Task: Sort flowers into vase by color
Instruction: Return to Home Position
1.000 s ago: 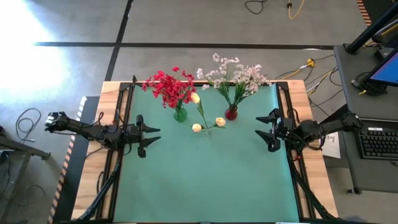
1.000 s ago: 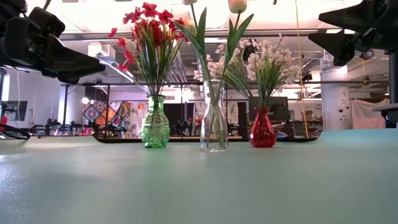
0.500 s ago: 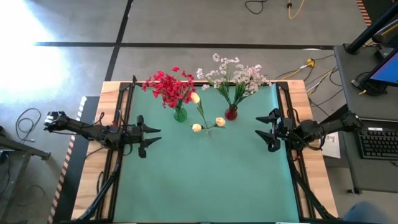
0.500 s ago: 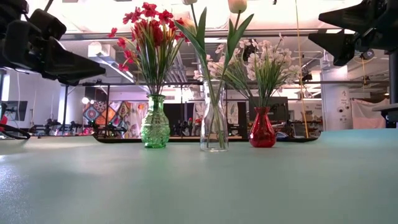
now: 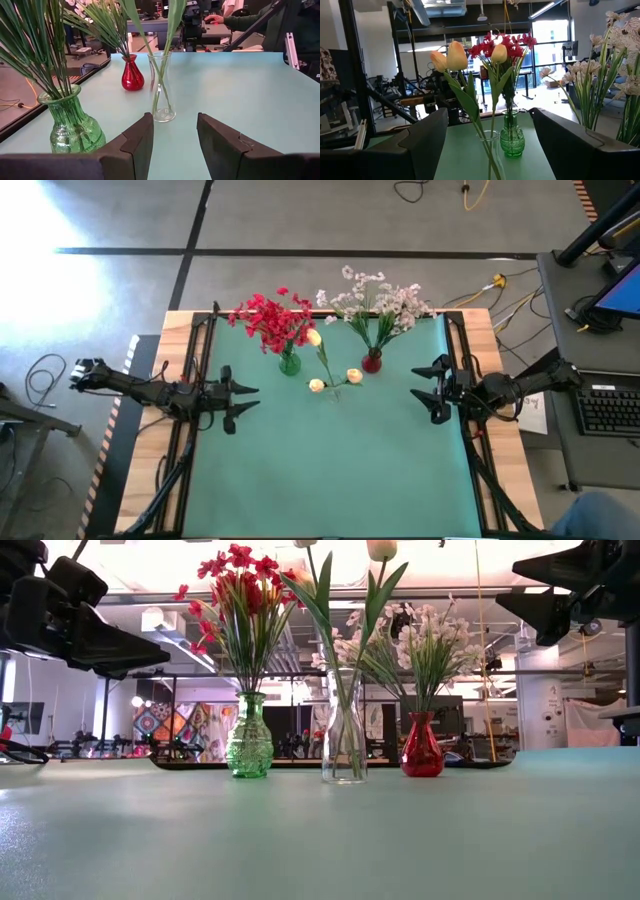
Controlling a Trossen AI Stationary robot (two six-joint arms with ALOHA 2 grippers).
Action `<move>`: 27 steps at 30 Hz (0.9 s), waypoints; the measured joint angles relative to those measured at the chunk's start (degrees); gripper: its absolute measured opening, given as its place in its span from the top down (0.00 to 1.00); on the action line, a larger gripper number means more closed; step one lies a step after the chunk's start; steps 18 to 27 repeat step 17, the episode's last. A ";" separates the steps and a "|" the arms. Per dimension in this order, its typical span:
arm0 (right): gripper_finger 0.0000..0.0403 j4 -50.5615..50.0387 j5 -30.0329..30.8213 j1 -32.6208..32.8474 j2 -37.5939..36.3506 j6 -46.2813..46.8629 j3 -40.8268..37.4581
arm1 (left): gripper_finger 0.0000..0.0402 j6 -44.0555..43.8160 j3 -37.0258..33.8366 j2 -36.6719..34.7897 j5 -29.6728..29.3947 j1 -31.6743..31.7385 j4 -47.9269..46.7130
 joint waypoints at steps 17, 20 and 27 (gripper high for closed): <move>0.29 -0.02 0.02 0.00 0.00 0.00 0.00 | 0.65 0.00 0.00 1.00 0.00 0.01 0.01; 0.29 -0.02 0.02 0.00 0.00 0.00 0.00 | 0.65 0.00 0.00 1.00 0.00 0.01 0.01; 0.29 -0.02 0.02 0.00 0.00 0.00 0.00 | 0.65 0.00 0.00 1.00 0.00 0.01 0.01</move>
